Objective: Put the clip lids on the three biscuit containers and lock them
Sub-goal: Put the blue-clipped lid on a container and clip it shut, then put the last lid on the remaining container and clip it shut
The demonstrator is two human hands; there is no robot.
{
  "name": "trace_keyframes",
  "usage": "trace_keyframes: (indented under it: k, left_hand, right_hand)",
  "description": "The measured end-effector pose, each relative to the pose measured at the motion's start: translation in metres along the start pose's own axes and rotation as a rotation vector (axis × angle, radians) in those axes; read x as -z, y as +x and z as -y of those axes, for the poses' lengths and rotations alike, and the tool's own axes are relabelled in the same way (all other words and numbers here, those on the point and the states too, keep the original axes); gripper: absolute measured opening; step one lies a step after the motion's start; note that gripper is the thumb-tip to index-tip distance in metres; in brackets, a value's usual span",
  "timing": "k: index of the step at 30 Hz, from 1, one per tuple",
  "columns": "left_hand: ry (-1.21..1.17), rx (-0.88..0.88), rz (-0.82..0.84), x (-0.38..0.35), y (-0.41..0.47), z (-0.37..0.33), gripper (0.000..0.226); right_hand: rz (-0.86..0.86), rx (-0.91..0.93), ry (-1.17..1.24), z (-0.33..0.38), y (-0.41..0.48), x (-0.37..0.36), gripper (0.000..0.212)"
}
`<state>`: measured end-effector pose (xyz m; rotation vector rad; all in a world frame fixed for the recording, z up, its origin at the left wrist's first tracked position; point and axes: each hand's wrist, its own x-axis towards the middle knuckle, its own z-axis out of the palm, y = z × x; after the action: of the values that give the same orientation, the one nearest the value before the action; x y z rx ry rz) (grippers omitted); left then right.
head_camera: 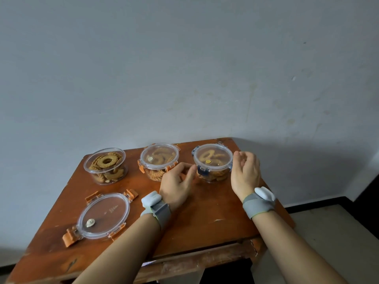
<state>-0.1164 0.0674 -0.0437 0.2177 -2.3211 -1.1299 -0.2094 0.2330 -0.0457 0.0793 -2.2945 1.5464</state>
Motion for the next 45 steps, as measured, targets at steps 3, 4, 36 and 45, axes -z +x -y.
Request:
trace_keyframes:
  k: [3, 4, 36, 45]
  left_hand:
    - [0.086, -0.032, -0.094, 0.036, -0.004, 0.006, 0.026]
    - [0.132, -0.033, -0.122, 0.051, -0.005, 0.010, 0.027]
    - [0.842, 0.634, -0.154, 0.163, -0.025, 0.108, 0.047]
    - [0.804, 0.590, -0.143, 0.167, -0.019, 0.111, 0.048]
  right_hand:
    - [0.016, 0.124, 0.019, 0.017, -0.013, -0.007, 0.022]
    - [0.029, 0.162, 0.013, 0.023, -0.017, -0.011, 0.021]
    - [1.094, 0.690, -0.356, 0.081, -0.143, -0.105, 0.065]
    - [1.046, 0.805, -0.338, 0.072, -0.145, -0.101, 0.059]
